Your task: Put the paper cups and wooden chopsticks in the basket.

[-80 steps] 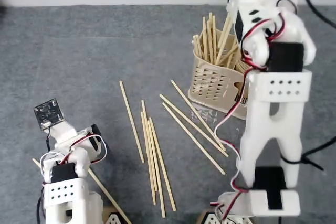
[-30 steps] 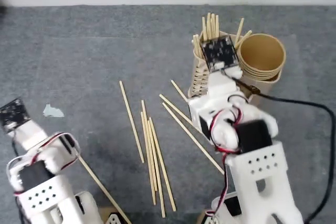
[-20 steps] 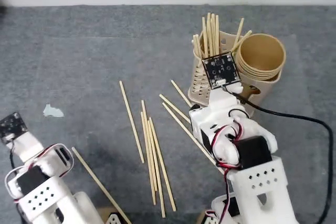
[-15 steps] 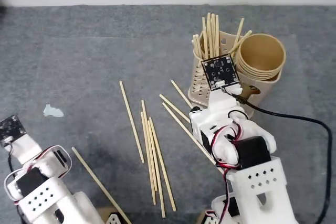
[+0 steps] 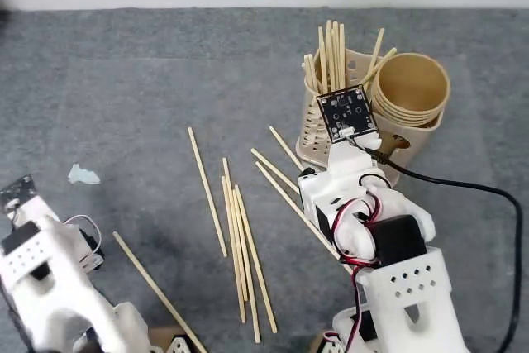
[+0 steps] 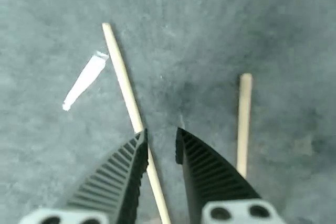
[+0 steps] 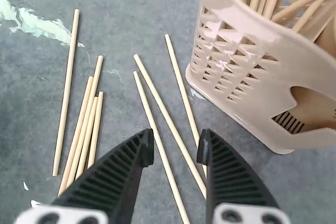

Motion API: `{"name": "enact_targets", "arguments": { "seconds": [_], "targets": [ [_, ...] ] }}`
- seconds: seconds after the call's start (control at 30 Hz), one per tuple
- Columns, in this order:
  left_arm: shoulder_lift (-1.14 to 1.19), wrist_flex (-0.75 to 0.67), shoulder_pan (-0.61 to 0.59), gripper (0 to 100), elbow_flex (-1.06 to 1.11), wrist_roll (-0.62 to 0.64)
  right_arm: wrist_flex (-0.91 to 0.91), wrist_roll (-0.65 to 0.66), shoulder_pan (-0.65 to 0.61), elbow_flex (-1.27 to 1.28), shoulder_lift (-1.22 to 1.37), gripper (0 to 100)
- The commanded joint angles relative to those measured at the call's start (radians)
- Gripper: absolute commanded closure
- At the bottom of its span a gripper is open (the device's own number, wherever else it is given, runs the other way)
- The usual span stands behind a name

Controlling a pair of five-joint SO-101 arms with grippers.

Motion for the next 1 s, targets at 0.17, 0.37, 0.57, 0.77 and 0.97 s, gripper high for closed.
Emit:
{"name": "enact_targets", "arguments": {
  "seconds": [0.17,0.37,0.57,0.77,0.97],
  "targets": [
    [0.307,-0.187,-0.127,92,-0.064,-0.115,-0.016,0.012,0.001,-0.005,-0.024,85.3],
    [0.454,-0.140,-0.155,92,-0.168,-0.140,-0.021,0.012,-0.005,-0.005,-0.024,85.3],
    [0.516,-0.126,-0.150,97,-0.222,-0.137,-0.016,0.012,-0.005,-0.005,-0.024,85.4],
    [0.516,-0.127,-0.091,99,-0.220,-0.130,-0.016,0.012,-0.005,-0.005,-0.031,85.4],
    [0.516,-0.103,0.012,99,-0.308,-0.023,0.019,0.012,-0.007,-0.009,-0.035,85.4]
  ]
}}
